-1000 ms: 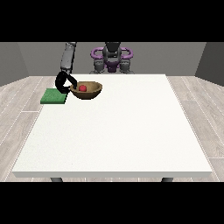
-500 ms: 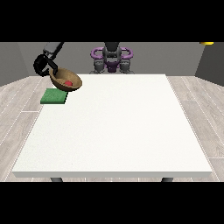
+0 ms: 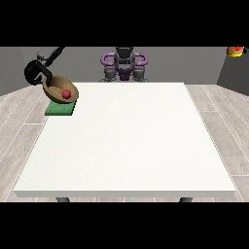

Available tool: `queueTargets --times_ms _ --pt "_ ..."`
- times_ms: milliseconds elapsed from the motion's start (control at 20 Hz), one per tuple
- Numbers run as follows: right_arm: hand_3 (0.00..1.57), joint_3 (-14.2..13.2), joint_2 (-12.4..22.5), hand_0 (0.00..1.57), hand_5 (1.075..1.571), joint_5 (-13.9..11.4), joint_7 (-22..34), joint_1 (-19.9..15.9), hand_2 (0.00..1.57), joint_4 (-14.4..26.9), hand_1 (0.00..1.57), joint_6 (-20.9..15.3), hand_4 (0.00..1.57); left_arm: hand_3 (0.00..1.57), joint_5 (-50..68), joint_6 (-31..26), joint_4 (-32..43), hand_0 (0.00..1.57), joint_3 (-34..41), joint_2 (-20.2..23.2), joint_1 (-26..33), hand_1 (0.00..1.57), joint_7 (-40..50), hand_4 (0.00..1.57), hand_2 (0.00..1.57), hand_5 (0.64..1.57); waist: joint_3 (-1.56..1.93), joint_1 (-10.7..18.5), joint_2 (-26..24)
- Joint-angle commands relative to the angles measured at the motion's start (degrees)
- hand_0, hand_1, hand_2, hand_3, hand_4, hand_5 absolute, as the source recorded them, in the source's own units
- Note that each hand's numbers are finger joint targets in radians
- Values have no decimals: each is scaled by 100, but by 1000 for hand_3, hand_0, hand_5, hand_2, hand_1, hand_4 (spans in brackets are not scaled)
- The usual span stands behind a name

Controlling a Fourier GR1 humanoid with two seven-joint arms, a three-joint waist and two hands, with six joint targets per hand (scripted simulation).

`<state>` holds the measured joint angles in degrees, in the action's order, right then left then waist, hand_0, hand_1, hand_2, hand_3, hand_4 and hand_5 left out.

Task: Pick the cup and pour the ball into the bowl, then pick the bowl and place it on the pad

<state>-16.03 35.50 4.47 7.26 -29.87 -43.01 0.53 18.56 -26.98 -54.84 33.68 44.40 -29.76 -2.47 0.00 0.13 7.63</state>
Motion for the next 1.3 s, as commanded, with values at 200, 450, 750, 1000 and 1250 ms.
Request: queueTargets --times_ms 200,450,750,1000,1250 --pt "487 -242 -317 1571 1567 176 -312 -72 1571 323 1571 -150 1066 0 -3 209 -44 0 -51 100 -131 0 -127 1211 0 1551 1 71 242" --pt "537 -410 -429 1571 1571 306 -525 -136 1571 515 1571 -260 1017 0 146 -165 59 0 -26 156 5 0 -348 1205 0 1555 0 280 424" --pt "875 -850 -124 1571 1571 671 -385 -341 1571 975 1571 -152 710 0 229 -22 -114 0 -84 295 -203 0 -84 1192 0 1561 3 259 587" --pt "977 -804 199 1571 1554 430 -569 -352 1571 1077 1571 -460 0 0 277 89 -281 0 -156 146 -102 0 -66 1195 0 1561 2 340 538" --pt "796 -1019 76 1465 1539 659 -798 -437 1389 1002 1465 -633 0 0 281 -7 138 0 88 467 -151 0 -482 1192 0 1562 0 188 840"
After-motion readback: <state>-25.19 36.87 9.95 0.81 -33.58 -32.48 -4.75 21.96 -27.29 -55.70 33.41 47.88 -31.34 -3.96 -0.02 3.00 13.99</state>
